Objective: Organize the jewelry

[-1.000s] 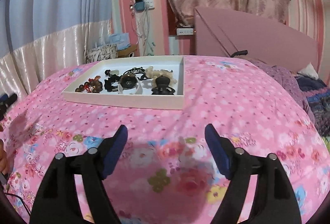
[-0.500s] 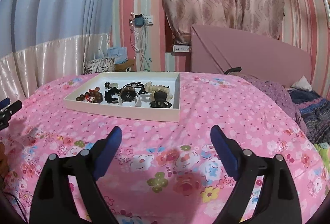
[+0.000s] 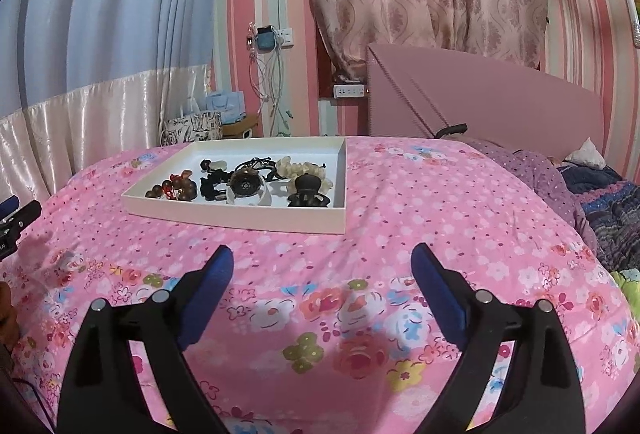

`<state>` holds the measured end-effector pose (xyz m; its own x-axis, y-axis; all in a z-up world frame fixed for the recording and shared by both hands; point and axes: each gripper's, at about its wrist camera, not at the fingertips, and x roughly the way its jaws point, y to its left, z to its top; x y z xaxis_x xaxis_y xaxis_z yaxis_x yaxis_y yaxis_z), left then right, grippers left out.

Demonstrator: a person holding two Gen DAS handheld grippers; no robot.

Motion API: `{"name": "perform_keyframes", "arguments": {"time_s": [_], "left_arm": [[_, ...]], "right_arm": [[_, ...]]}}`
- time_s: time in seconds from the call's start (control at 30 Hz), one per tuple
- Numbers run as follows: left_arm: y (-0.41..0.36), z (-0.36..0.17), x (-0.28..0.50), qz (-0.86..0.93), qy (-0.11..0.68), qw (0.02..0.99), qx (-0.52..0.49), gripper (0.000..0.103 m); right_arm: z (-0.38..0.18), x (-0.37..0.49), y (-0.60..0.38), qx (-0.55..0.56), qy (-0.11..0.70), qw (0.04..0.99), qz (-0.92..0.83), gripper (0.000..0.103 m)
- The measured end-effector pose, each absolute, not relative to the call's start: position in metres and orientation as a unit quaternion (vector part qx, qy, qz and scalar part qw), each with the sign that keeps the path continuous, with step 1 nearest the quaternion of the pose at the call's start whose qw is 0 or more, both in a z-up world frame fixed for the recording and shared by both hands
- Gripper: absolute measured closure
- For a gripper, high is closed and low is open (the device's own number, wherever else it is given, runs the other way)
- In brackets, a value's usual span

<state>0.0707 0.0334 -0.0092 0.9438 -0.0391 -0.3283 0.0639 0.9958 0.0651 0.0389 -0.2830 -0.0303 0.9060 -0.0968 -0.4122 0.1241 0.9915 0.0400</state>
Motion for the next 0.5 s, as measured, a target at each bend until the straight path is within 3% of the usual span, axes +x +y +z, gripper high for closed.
{"name": "perform_keyframes", "arguments": {"time_s": [0.5], "left_arm": [[0.0358,-0.0089,0.0701,-0.018,0.164,0.985,0.041,0.003]], "right_arm": [[-0.0311,0.0381,-0.288,0.044,0.21,0.975,-0.056,0.011]]}}
